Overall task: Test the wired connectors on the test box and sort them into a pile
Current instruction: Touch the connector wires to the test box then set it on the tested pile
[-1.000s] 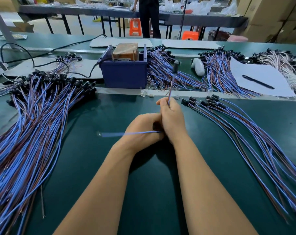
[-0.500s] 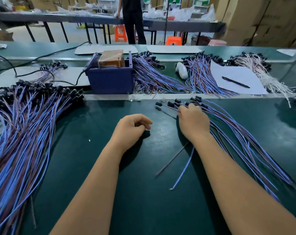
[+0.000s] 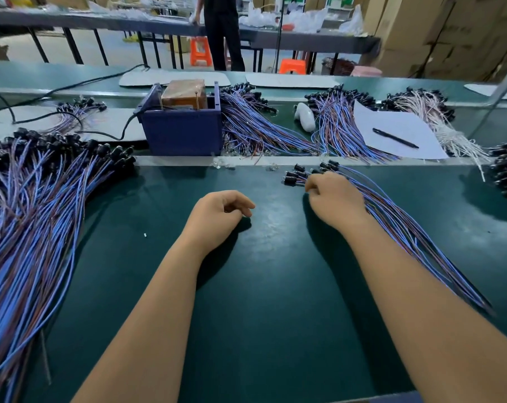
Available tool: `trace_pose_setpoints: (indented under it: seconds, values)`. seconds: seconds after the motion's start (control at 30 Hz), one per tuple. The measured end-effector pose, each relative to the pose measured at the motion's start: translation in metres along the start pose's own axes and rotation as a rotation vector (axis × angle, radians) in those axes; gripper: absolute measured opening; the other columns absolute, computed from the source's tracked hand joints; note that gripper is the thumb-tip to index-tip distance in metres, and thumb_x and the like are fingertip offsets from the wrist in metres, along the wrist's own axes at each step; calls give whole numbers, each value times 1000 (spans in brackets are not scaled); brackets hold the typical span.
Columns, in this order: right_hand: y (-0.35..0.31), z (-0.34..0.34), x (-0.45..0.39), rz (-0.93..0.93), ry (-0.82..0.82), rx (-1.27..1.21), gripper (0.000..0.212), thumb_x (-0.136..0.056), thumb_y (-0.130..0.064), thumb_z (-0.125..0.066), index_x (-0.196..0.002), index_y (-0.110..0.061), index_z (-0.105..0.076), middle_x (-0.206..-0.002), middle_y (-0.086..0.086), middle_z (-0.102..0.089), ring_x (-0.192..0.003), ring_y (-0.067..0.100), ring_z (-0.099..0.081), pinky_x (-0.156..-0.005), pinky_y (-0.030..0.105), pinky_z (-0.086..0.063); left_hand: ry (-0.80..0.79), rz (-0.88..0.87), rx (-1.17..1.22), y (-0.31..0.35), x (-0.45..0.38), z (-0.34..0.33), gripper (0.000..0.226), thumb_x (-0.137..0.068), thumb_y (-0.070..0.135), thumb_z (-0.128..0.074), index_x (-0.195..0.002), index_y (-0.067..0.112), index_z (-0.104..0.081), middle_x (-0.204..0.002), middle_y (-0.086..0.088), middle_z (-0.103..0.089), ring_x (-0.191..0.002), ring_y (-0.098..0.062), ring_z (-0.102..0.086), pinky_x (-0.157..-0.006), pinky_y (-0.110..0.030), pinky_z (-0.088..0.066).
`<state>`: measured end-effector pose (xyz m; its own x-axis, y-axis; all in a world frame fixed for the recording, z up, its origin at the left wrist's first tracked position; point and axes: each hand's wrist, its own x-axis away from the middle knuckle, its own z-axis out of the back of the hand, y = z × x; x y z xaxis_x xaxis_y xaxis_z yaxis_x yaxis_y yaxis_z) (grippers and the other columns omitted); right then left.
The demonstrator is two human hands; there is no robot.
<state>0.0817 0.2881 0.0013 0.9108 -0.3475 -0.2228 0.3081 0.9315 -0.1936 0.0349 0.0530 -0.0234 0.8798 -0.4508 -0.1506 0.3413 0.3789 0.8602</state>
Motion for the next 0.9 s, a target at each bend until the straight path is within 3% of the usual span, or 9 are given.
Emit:
trace_pose_setpoints:
  seconds: [0.13, 0.23, 0.33, 0.47, 0.57, 0.67, 0.77, 0.83, 0.9]
  values:
    - [-14, -12, -3, -206, -80, 50, 38, -99, -46, -34, -128, -33, -54, -135, 12, -44, -127, 33, -36, -100, 48, -31, -6, 5, 20, 1, 3, 1, 45, -82, -4, -47, -83, 34, -71, -82, 16, -73, -87, -13, -68, -89, -35, -53]
    - [-9, -9, -6, -361, -164, 102, 46, -99, -47, -29, -139, -30, -43, -149, 16, -28, -136, 34, -24, -104, 58, -22, -6, 8, 22, 1, 2, 1, 46, -80, -3, -45, -83, 34, -71, -81, 16, -73, -87, -14, -68, -88, -36, -53]
    - [-16, -4, -7, -439, -155, 88, 44, -95, -37, -35, -134, -21, -47, -148, 16, -31, -134, 35, -25, -103, 55, -23, 1, 16, 18, 2, 0, -2, 45, -79, -3, -45, -81, 33, -71, -80, 17, -72, -84, -15, -67, -83, -34, -52]
    - [-68, -11, -5, -242, 9, -57, 40, -93, -35, -42, -128, -22, -56, -137, 15, -45, -126, 34, -36, -100, 45, -27, 127, 24, 51, 5, -1, -2, 44, -81, -3, -45, -77, 34, -69, -74, 19, -70, -74, 1, -63, -68, -14, -46]
    - [-124, -25, 4, -52, -3, -291, 33, -92, -38, -49, -122, -28, -60, -132, 10, -51, -125, 31, -40, -101, 41, -28, 400, 89, 45, 3, 1, 12, 38, -83, 0, -44, -80, 28, -70, -70, 15, -65, -62, -2, -55, -61, -20, -45]
    - [-154, -41, 14, 10, -81, -444, 29, -92, -36, -50, -117, -32, -63, -127, 5, -55, -122, 29, -42, -100, 37, -29, 656, 145, -130, -8, 7, 35, 30, -87, 2, -45, -86, 21, -68, -90, 5, -60, -83, -15, -55, -69, -29, -42]
    - [-152, -50, 18, 47, -46, -419, 26, -91, -30, -49, -112, -30, -65, -125, 1, -55, -120, 25, -41, -100, 34, -27, 780, 140, -283, -18, 10, 50, 25, -89, 2, -48, -96, 15, -69, -116, -2, -57, -115, -21, -47, -80, -25, -35]
    - [-148, -51, 19, 40, -32, -473, 25, -92, -28, -49, -110, -27, -66, -122, 1, -57, -118, 24, -42, -98, 34, -27, 806, 158, -354, -20, 9, 56, 26, -90, 3, -51, -106, 13, -69, -132, -5, -51, -131, -23, -34, -96, -26, -33]
    - [-148, -50, 19, 41, -27, -492, 23, -92, -27, -49, -106, -25, -67, -119, 0, -58, -116, 24, -43, -98, 34, -28, 821, 190, -395, -18, 7, 63, 28, -90, 6, -53, -113, 15, -68, -147, -8, -42, -145, -25, -19, -116, -31, -20]
